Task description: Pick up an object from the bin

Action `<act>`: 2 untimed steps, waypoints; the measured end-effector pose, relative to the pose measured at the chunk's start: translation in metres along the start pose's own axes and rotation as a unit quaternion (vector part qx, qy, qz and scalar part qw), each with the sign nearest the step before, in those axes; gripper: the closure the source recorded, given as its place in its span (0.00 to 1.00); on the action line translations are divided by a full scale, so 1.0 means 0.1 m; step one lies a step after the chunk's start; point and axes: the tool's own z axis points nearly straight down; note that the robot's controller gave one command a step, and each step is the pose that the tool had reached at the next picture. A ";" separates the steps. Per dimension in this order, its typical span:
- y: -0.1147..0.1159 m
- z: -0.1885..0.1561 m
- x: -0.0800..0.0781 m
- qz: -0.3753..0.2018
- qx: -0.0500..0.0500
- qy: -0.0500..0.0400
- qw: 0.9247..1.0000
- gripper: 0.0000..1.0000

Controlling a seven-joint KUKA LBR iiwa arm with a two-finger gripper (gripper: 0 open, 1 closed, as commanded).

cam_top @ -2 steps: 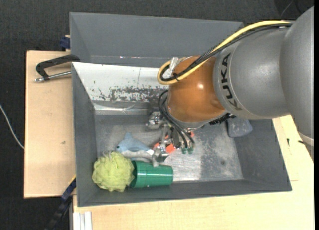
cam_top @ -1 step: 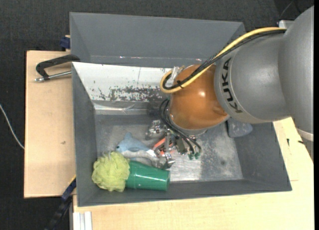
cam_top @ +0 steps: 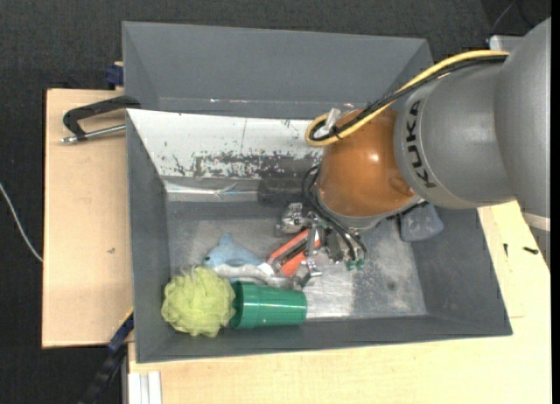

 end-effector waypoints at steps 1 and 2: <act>0.35 -0.13 -0.09 0.197 0.001 0.002 0.980 1.00; 0.34 -0.13 -0.09 0.198 0.001 0.002 0.980 1.00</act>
Offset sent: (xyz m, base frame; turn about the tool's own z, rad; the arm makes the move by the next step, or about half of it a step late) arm 0.0000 0.0000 0.0000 0.0000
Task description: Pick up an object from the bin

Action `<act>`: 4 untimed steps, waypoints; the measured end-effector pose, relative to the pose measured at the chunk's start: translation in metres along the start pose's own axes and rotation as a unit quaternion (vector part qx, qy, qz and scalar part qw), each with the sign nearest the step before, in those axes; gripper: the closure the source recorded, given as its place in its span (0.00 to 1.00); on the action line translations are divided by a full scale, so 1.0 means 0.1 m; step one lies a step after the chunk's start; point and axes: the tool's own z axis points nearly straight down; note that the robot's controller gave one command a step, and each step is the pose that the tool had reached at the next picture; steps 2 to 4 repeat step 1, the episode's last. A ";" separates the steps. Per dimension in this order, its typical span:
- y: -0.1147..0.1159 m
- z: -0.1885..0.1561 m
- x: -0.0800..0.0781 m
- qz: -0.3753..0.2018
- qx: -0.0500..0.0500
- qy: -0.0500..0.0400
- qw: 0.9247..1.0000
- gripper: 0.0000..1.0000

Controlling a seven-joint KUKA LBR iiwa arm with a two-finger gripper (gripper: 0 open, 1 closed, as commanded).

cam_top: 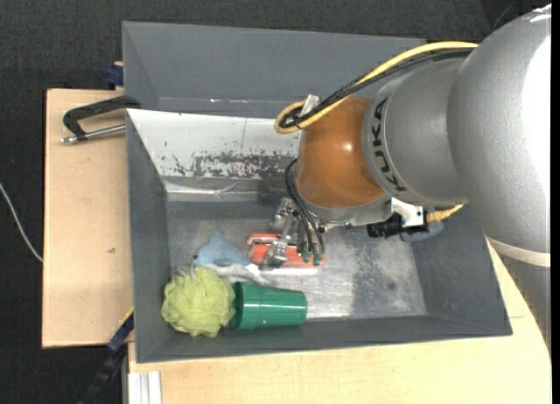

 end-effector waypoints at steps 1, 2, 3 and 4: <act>0.06 -1.46 0.06 -0.024 0.000 0.000 1.000 1.00; 0.06 -1.46 0.06 -0.024 0.000 0.000 1.000 1.00; 0.06 -1.46 0.06 -0.024 0.000 0.000 1.000 1.00; 0.06 -1.46 0.06 -0.024 0.000 0.000 1.000 1.00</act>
Offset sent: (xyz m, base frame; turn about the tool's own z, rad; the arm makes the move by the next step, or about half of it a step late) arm 0.0000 0.0000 0.0000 0.0000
